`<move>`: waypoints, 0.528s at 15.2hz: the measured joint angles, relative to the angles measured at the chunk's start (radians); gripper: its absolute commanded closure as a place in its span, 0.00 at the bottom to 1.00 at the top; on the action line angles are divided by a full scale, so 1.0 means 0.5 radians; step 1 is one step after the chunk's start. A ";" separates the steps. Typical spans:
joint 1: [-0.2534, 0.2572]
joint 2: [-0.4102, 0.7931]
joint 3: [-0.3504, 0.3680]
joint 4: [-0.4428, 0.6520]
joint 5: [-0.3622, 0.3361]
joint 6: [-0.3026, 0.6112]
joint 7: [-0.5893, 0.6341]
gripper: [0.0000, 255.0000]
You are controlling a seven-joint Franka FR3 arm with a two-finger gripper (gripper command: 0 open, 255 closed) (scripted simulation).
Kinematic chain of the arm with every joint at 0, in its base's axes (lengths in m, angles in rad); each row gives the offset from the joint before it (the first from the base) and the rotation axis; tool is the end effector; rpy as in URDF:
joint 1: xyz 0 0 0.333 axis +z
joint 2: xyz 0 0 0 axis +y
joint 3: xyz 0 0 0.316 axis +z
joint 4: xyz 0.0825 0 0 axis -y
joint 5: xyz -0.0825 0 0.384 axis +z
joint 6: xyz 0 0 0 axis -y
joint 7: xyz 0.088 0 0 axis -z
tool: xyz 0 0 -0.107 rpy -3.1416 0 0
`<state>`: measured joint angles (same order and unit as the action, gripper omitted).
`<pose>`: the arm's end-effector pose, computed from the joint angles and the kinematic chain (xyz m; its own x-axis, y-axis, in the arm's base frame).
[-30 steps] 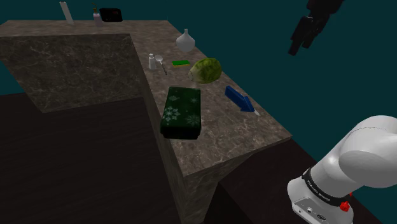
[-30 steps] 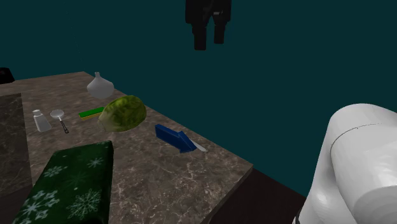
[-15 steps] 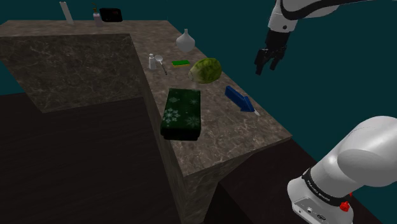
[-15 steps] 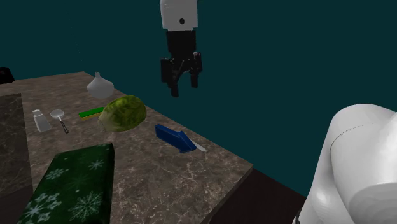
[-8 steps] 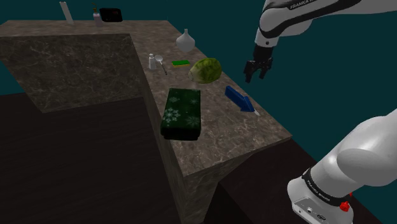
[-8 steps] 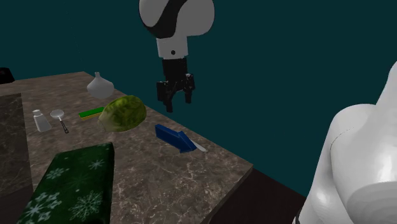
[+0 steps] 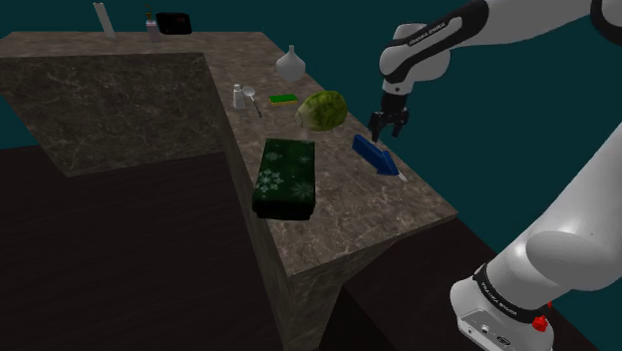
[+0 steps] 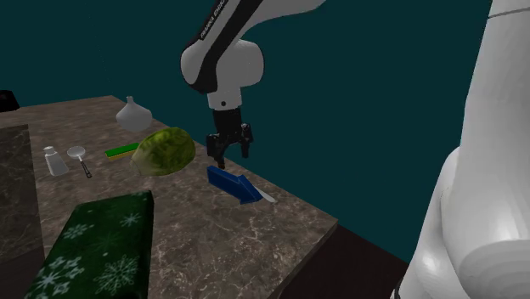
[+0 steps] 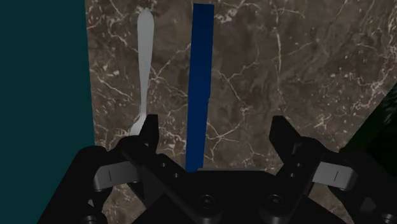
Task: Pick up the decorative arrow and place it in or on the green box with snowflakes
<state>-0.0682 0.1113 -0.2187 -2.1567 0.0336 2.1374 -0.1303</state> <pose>0.5164 -0.1500 0.3384 0.9768 -0.1732 -0.1261 -0.1769 -0.9841 -0.0182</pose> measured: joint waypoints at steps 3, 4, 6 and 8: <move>-0.032 0.256 -0.002 0.138 0.083 0.069 -0.038 0.00; -0.037 0.304 0.000 0.158 0.099 0.085 -0.040 0.00; -0.045 0.344 0.002 0.156 0.114 0.118 -0.048 0.00; -0.048 0.389 0.007 0.151 0.129 0.165 -0.056 0.00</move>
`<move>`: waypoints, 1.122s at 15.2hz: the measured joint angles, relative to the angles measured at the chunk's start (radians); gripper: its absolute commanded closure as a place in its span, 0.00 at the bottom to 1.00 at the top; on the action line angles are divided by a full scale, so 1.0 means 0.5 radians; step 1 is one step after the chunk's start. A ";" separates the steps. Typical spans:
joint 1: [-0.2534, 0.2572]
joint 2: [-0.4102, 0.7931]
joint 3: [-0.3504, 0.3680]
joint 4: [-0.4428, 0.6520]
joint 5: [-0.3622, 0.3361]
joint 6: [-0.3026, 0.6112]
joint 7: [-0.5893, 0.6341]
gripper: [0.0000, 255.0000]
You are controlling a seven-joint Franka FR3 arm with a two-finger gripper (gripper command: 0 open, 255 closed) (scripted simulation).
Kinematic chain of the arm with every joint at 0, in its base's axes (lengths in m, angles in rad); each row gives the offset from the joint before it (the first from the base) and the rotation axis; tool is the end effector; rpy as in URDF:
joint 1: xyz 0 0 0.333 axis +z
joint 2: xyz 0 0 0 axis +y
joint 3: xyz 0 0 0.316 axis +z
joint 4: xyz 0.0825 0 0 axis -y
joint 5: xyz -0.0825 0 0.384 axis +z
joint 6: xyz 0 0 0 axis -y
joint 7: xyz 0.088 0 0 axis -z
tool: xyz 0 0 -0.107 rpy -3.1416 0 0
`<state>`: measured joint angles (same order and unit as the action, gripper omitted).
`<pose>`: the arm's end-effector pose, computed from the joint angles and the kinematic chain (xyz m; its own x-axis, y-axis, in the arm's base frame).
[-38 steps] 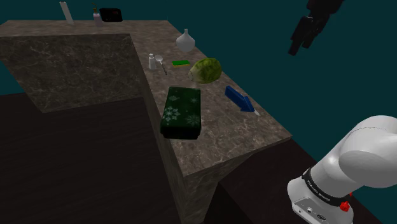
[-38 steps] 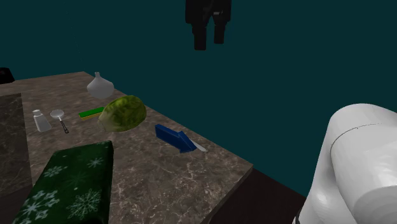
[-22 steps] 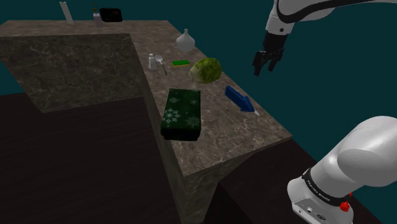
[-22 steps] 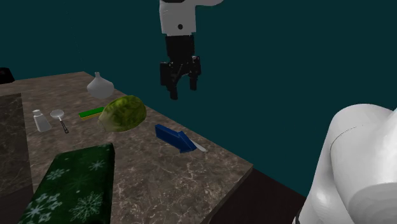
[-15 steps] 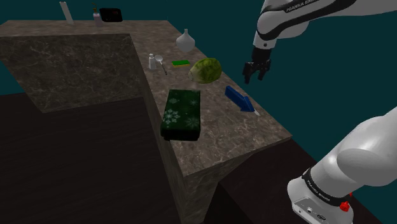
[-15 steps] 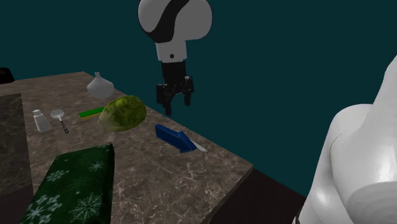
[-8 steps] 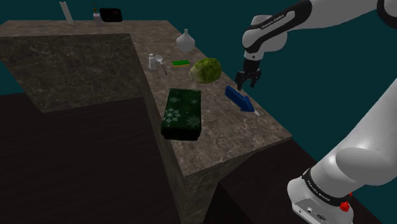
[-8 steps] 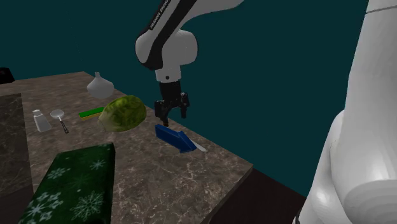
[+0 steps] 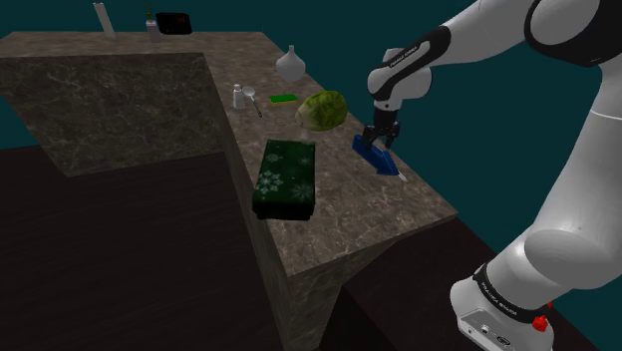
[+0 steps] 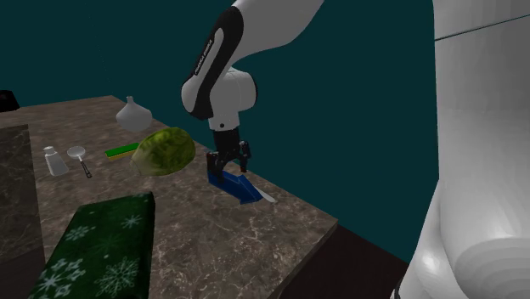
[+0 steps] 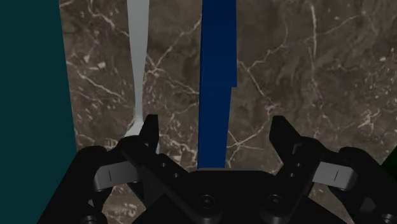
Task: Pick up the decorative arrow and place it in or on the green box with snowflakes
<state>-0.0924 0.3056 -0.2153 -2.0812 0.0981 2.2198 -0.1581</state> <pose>0.5412 -0.1672 0.2700 0.9665 -0.2044 -0.1550 -0.2111 -0.9771 -0.0282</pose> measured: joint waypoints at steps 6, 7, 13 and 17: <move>-0.006 0.067 0.010 -0.040 0.024 0.105 -0.017 0.00; -0.006 0.069 0.010 -0.040 0.024 0.107 -0.017 0.00; -0.006 0.070 0.011 -0.042 0.025 0.110 -0.017 1.00; -0.006 0.069 0.011 -0.042 0.025 0.110 -0.017 1.00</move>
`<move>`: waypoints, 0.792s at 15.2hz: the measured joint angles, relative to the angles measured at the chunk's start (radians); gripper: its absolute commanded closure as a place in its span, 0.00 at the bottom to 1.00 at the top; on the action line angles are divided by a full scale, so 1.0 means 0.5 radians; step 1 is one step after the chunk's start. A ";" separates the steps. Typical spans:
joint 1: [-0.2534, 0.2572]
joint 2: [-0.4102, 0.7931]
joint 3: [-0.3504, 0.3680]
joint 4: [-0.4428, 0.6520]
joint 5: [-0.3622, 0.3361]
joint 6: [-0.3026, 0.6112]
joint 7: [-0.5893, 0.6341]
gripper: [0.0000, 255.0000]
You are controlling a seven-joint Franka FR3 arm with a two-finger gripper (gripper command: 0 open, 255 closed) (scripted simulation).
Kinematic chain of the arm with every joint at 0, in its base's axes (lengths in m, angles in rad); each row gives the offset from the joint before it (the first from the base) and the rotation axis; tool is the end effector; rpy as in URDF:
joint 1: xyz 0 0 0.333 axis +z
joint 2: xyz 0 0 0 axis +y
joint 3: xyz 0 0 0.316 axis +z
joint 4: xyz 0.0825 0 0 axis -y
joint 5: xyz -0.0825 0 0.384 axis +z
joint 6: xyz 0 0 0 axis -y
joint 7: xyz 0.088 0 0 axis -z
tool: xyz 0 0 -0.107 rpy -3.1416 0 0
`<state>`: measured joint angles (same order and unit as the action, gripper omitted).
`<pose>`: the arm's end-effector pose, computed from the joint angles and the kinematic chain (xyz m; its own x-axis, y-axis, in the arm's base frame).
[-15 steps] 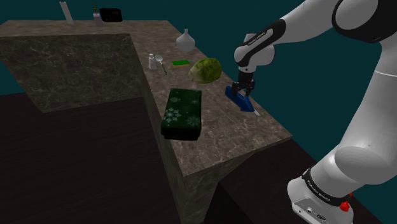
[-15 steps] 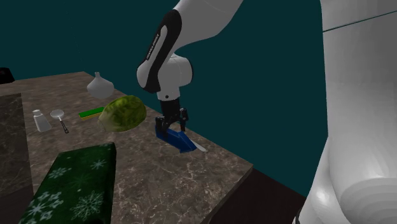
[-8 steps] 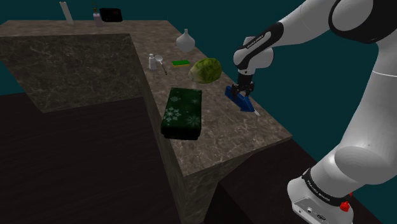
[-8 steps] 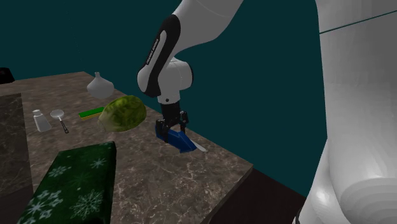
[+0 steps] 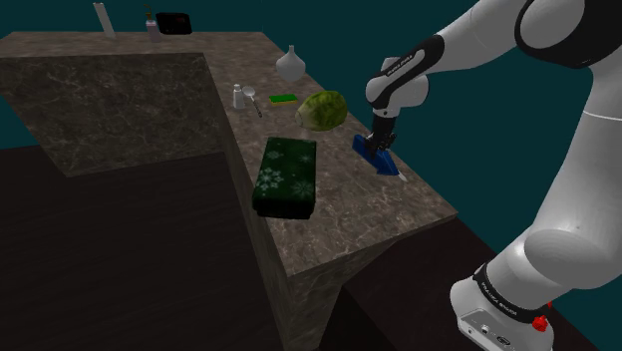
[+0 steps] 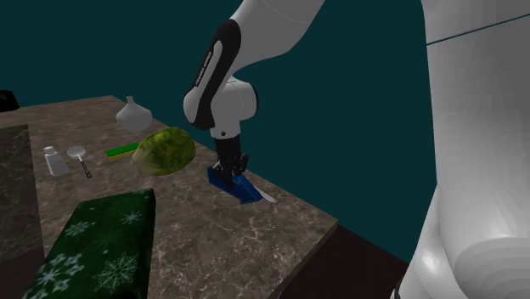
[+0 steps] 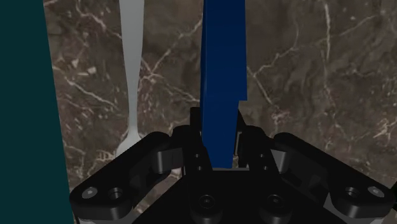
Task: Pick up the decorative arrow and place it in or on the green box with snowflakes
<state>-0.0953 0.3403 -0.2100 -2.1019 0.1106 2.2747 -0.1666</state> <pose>0.5382 -0.1662 0.2464 0.9666 -0.2046 -0.1545 -0.2114 -0.9770 -0.0283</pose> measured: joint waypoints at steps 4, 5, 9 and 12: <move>0.000 0.000 0.000 0.000 0.000 0.000 0.000 1.00; 0.002 -0.008 -0.001 0.004 -0.003 -0.012 0.003 1.00; 0.006 -0.078 -0.012 0.011 -0.025 -0.087 0.016 1.00; 0.011 -0.127 -0.017 0.032 -0.041 -0.155 0.028 1.00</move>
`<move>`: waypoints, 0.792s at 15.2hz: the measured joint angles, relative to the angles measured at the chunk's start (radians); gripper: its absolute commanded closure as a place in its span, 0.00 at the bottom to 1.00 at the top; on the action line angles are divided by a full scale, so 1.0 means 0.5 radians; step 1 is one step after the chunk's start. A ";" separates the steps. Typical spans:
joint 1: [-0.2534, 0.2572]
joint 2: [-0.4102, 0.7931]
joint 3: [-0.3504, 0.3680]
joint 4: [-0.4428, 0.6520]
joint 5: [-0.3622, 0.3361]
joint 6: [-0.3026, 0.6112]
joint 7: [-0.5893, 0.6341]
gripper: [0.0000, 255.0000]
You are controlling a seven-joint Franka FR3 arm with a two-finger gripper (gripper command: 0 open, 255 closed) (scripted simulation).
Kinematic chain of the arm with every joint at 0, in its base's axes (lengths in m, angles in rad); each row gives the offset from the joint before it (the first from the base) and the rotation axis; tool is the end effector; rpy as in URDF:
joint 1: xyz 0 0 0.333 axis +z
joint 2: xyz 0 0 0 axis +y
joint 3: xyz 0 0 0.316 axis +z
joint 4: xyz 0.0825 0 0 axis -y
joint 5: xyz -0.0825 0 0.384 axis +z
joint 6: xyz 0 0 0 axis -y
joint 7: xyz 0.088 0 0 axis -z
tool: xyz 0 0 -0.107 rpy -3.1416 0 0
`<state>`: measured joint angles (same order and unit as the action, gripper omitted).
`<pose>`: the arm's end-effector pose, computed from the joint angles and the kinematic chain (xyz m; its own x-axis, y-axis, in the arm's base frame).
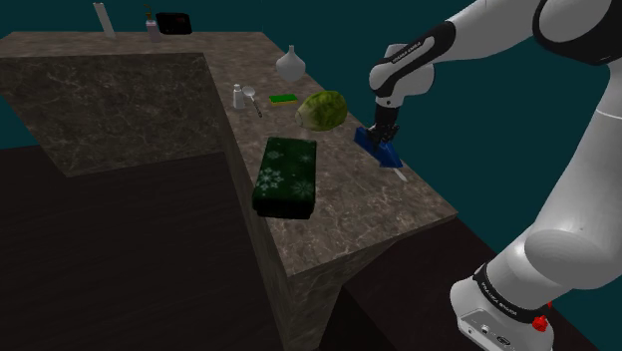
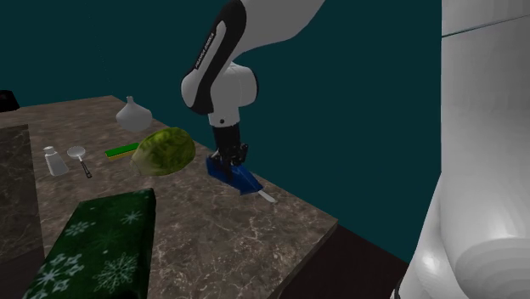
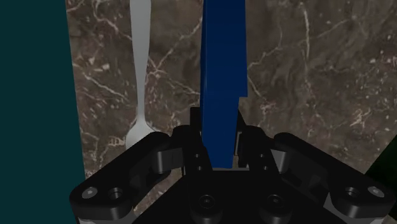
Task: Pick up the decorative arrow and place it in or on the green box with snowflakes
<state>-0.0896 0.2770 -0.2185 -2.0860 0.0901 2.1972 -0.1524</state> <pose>0.5386 -0.1665 0.2824 0.9665 -0.2047 -0.1546 -0.2115 -0.9770 -0.0282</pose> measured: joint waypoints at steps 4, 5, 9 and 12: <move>0.005 -0.072 -0.008 0.031 -0.023 -0.101 0.015 1.00; 0.006 -0.090 -0.010 0.034 -0.028 -0.121 0.019 1.00; 0.012 -0.155 -0.014 0.060 -0.048 -0.210 0.035 1.00; 0.014 -0.193 -0.016 0.098 -0.060 -0.285 0.045 1.00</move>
<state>-0.0824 0.1804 -0.2266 -2.0373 0.0602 2.0549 -0.1300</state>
